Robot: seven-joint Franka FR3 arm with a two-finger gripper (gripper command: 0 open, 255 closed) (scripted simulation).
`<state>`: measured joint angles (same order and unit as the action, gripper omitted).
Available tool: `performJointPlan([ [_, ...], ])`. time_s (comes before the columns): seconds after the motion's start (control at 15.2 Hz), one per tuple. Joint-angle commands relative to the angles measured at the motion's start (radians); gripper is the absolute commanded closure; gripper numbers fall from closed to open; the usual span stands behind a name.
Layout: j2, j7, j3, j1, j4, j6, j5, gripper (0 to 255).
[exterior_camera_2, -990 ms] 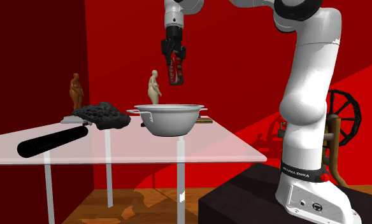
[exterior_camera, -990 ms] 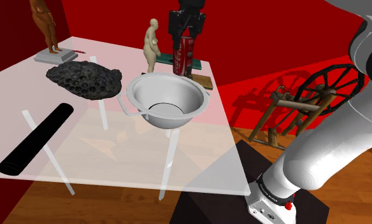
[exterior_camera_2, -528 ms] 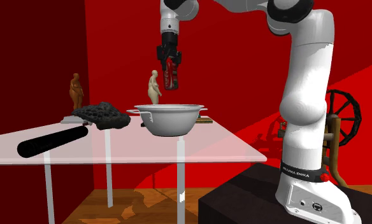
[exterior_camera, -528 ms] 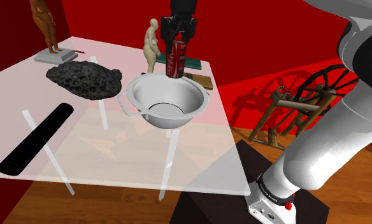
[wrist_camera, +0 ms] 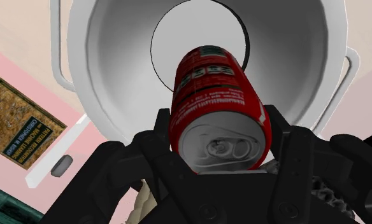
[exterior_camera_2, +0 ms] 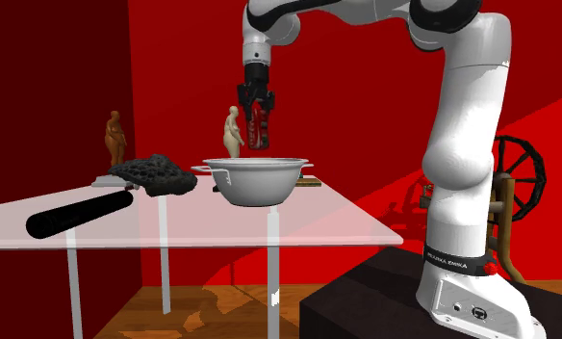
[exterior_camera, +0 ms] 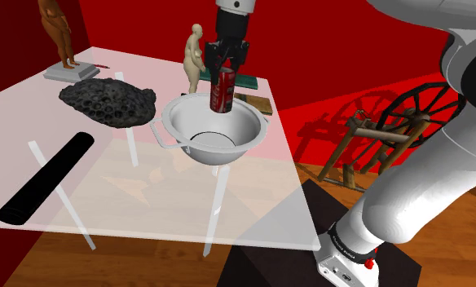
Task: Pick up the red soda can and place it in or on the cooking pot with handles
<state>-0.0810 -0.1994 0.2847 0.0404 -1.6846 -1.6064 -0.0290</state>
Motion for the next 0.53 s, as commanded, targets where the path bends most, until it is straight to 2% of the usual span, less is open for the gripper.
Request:
performJointPlan([
  [0.0,-0.004,0.0,0.001,0.001,-0.03,-0.028,-0.001,255],
  [0.33,-0.014,0.003,0.0,0.001,-0.108,-0.096,-0.004,255],
  [0.46,-0.014,0.003,0.0,0.001,-0.108,-0.096,-0.004,255],
])
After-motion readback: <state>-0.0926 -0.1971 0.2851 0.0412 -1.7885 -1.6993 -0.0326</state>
